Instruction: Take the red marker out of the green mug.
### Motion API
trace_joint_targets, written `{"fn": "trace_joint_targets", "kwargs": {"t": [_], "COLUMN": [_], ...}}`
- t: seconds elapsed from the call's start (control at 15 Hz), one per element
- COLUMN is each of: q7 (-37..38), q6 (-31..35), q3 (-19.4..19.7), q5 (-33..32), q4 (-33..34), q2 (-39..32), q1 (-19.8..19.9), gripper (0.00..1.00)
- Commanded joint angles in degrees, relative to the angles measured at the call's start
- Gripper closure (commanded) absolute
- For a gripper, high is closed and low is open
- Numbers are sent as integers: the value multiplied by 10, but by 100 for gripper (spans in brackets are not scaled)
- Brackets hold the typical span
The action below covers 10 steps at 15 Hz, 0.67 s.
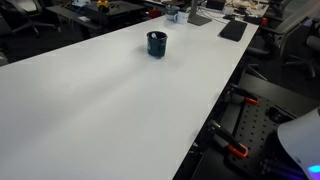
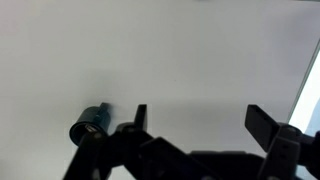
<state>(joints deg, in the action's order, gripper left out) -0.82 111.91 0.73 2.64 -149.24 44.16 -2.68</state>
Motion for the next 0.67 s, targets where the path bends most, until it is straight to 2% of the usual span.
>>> {"fn": "trace_joint_targets", "kwargs": {"t": [0.0,0.33,0.4,0.6], "q7": [17,42,17,19], "q6": [5,69,58,63], "q3": [5,-6,-2,-3], "q5": [54,93,84,84], "q4": [108,230,171,188], "q2": [-142,-298,-232,-264], "q1": [-5,5,4,4], "gripper": [0,0,0,0]}}
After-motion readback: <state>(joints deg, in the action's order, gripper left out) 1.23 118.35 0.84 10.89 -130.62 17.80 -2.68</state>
